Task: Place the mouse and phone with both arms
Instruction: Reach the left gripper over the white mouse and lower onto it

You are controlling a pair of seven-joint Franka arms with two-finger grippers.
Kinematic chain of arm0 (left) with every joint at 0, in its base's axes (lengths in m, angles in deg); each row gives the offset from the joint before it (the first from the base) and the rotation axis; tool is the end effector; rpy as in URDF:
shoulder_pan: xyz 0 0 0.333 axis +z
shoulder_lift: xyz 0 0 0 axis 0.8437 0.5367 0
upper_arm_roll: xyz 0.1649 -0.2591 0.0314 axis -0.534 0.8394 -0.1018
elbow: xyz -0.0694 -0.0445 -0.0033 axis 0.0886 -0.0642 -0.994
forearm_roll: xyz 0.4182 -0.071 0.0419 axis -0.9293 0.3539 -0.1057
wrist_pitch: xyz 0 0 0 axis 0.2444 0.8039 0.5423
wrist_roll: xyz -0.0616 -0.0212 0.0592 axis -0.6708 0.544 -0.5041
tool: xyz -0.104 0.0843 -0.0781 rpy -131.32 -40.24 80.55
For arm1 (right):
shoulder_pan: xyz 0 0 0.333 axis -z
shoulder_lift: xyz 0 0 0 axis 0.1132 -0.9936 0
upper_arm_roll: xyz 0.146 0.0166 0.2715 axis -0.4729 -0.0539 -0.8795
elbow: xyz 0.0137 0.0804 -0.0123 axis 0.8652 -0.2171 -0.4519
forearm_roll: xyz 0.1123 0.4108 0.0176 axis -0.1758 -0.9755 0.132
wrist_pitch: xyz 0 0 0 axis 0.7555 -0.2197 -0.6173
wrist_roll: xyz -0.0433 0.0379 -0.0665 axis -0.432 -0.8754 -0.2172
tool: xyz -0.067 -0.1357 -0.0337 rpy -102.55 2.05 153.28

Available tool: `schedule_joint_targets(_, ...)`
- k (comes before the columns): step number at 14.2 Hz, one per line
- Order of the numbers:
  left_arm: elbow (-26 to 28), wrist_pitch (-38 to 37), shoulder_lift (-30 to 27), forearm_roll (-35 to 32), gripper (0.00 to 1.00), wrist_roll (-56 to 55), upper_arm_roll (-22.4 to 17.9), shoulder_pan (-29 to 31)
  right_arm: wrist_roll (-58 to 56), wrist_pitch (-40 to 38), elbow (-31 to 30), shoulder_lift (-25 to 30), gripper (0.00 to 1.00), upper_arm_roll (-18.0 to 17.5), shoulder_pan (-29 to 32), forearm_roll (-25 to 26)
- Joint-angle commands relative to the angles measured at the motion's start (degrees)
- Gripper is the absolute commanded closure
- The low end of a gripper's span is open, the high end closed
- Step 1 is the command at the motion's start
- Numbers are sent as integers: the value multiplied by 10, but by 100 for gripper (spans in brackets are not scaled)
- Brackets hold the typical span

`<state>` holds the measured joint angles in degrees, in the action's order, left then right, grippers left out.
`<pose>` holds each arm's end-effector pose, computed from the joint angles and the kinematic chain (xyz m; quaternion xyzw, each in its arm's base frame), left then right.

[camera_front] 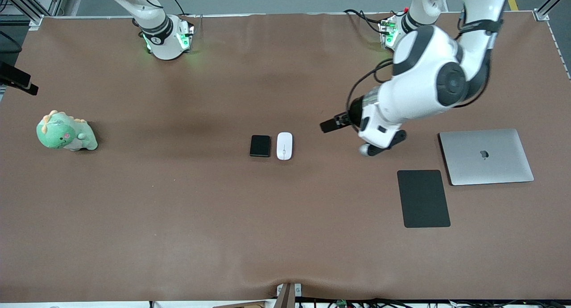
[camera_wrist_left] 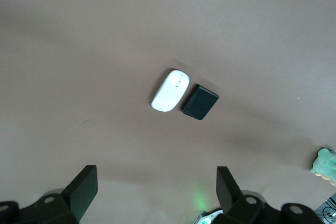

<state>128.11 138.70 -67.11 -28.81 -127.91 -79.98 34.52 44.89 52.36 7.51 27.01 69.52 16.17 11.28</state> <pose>0.5656 -0.3892 0.4093 0.9473 0.2166 -0.1459 0.1857 0.5646 -0.0740 0.6123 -0.9986 0.0319 0.0410 0.0055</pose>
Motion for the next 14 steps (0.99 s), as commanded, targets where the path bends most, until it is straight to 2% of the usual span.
schedule_joint_targets(1,36,68,-6,0,0,-18,-5,-43,6,-3,6,-2,0,-9,11,3)
schedule_joint_targets(3,41,101,11,-2,0,-18,-5,-64,6,-2,5,-2,0,-9,11,2)
schedule_joint_targets(7,39,163,66,-65,0,-17,-5,-110,6,-3,10,-22,0,-9,11,7)
schedule_joint_targets(14,-6,263,197,-225,0,-6,-4,-149,6,-2,10,-44,0,-9,11,8)
